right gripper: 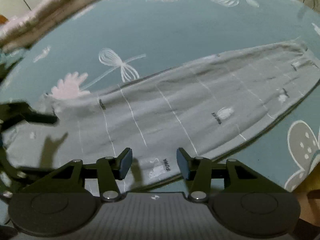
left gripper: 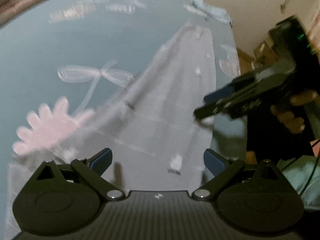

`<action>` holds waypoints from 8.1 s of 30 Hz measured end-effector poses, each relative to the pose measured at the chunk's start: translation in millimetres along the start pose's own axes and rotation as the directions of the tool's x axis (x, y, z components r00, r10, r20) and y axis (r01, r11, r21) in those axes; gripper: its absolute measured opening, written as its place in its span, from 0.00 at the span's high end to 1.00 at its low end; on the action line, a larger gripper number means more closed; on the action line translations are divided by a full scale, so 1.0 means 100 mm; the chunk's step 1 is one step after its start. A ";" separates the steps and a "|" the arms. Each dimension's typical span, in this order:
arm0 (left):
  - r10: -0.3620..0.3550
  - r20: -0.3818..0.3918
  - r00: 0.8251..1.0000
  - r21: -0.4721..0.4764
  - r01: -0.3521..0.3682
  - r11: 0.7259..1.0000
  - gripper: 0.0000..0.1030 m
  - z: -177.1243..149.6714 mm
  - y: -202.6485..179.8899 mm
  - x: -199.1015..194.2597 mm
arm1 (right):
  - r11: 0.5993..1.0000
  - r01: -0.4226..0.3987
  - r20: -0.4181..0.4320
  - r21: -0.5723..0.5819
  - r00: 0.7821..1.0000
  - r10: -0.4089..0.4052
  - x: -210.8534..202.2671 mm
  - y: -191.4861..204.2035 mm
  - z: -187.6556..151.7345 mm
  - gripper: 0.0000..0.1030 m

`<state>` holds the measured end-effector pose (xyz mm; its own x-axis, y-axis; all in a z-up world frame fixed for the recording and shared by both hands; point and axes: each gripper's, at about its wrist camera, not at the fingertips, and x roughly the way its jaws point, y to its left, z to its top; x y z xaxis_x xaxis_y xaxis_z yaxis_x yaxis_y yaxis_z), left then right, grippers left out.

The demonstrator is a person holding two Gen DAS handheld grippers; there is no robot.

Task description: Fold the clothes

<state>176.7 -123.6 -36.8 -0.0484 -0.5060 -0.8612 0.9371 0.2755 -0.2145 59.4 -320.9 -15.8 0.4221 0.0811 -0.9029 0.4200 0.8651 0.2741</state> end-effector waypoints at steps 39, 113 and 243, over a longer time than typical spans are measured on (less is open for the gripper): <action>-0.250 -0.079 0.965 0.467 0.258 0.846 0.03 1.88 -0.40 1.28 | 0.964 0.002 0.255 0.267 0.964 -0.073 -0.03 -1.18 0.36 0.38; -0.257 0.095 0.962 0.559 0.163 0.813 0.85 3.56 -0.96 2.25 | 0.879 0.085 0.427 0.469 0.850 -0.310 -0.30 -2.64 0.68 0.51; 0.329 -0.025 0.944 -0.511 -0.295 0.807 0.10 -1.23 0.58 -0.62 | 0.803 -0.545 -0.079 0.241 0.814 0.575 0.65 0.91 0.91 0.07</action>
<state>191.9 23.9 -52.8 0.2536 -0.3665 -0.8952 0.5937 0.7896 -0.1551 197.7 -282.0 -19.8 0.5217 0.6030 -0.6035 0.3010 0.5318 0.7915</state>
